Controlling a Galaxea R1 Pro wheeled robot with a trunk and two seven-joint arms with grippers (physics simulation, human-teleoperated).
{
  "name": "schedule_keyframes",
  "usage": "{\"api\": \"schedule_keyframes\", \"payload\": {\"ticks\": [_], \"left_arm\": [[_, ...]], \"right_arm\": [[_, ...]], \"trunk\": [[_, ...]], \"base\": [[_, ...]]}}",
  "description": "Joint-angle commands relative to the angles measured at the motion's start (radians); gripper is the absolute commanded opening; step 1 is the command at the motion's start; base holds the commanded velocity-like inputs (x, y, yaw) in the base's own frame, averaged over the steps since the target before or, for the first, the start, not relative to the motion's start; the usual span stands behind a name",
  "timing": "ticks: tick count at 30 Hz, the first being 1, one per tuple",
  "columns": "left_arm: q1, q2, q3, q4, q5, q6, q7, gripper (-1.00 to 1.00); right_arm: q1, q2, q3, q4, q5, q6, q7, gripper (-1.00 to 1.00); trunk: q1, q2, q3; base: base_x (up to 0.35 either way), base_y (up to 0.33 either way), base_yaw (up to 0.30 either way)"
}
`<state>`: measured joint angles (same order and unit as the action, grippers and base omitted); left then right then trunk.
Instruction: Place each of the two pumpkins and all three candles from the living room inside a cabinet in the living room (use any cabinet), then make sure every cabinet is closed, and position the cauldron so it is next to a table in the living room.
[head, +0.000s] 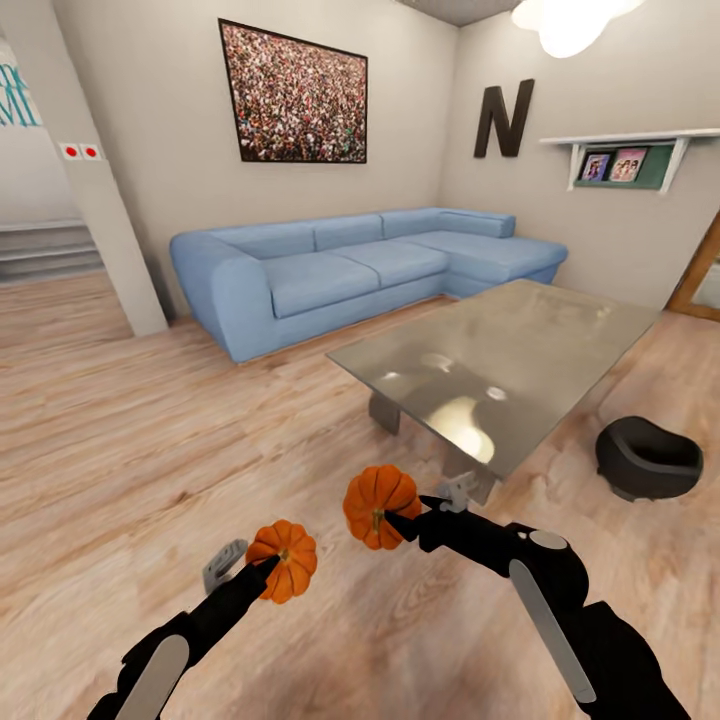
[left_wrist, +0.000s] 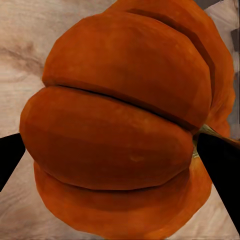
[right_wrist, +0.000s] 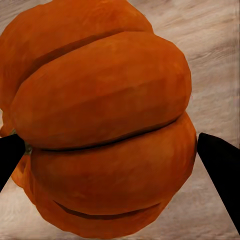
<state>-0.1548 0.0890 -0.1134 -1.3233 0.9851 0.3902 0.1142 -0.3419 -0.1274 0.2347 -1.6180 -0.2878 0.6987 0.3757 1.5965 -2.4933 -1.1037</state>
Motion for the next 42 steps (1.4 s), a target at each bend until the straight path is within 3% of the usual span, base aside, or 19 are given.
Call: {"api": "schedule_keyframes", "payload": {"ticks": [1, 12, 14, 19, 28, 42], "left_arm": [[0.000, 0.000, 0.000, 0.000, 0.002, 0.000, 0.001, -1.00], [-0.003, -0.005, -0.003, 0.001, 0.001, 0.001, 0.003, -1.00], [-0.004, -0.016, -0.023, 0.002, 0.000, 0.001, 0.006, -1.00], [-0.005, -0.018, -0.029, 0.003, -0.001, 0.001, 0.007, -1.00], [-0.005, -0.018, -0.029, 0.002, 0.001, 0.001, -0.003, -1.00], [-0.007, -0.021, -0.029, -0.001, 0.003, 0.013, 0.000, -1.00]], "right_arm": [[0.000, 0.000, 0.000, 0.000, -0.006, 0.001, 0.000, -1.00], [0.000, 0.000, 0.000, 0.000, -0.005, 0.001, 0.000, -1.00], [0.000, 0.000, 0.000, 0.000, -0.005, 0.000, 0.000, -1.00], [0.000, 0.000, 0.000, 0.000, -0.005, -0.001, 0.000, -1.00], [0.000, -0.001, 0.000, 0.000, -0.005, -0.001, 0.000, -1.00], [0.000, -0.001, 0.000, 0.000, -0.005, -0.001, 0.000, -1.00]], "trunk": [[0.000, 0.000, 0.000], [0.000, 0.000, 0.000], [0.000, 0.000, 0.000], [0.000, 0.000, 0.000], [0.000, 0.000, 0.000], [-0.050, 0.091, 0.041]], "base": [[-0.339, 0.000, -0.294], [-0.338, -0.090, -0.296], [-0.329, -0.154, -0.297], [-0.311, -0.162, -0.297], [-0.056, -0.034, -0.297], [-0.001, 0.000, -0.297]]}}
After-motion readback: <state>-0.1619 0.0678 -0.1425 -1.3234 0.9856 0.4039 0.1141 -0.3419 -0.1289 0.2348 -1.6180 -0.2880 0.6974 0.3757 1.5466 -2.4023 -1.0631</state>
